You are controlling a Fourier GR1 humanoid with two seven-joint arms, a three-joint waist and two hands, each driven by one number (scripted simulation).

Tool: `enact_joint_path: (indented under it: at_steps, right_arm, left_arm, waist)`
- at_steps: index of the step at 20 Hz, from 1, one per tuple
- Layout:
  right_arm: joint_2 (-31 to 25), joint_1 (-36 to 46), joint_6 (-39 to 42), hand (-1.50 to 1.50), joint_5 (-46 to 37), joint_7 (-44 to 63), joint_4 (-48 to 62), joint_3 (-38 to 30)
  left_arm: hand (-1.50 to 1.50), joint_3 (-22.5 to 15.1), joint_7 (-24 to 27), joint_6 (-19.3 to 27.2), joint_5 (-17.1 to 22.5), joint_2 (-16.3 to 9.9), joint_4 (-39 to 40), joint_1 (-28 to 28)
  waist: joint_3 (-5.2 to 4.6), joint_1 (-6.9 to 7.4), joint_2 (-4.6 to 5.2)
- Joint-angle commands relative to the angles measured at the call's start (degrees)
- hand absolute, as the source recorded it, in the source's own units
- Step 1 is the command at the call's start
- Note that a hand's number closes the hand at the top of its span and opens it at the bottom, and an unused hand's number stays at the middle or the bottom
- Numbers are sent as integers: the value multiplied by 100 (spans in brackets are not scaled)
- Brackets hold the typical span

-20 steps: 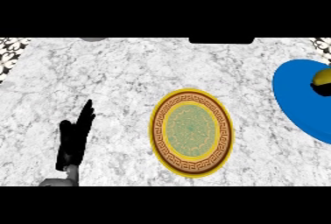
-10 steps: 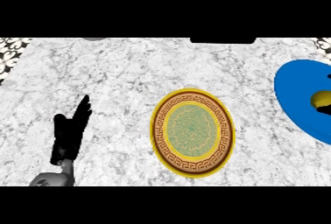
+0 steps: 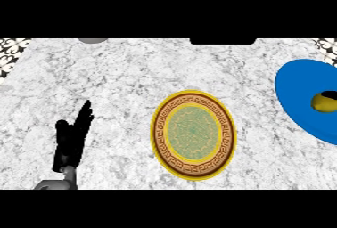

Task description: Pick the lemon from the plate and place it in the plate

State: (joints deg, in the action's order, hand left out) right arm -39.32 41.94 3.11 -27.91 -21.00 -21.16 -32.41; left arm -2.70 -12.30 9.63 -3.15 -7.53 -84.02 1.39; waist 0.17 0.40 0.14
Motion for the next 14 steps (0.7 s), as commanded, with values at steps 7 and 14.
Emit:
enact_joint_path:
  at_steps: [7, 14]
  right_arm:
    - [-508, -378, 1189, -150, 1126, -839, 461, -806]
    - [-205, -523, 1179, -150, 1264, -1371, 471, -627]
  left_arm:
    - [0, 33, -122, -29, -18, 58, -19, 218]
    - [0, -60, 255, 44, -229, 208, 278, -15]
  waist:
    - [-5, 55, 24]
    - [-8, 57, 21]
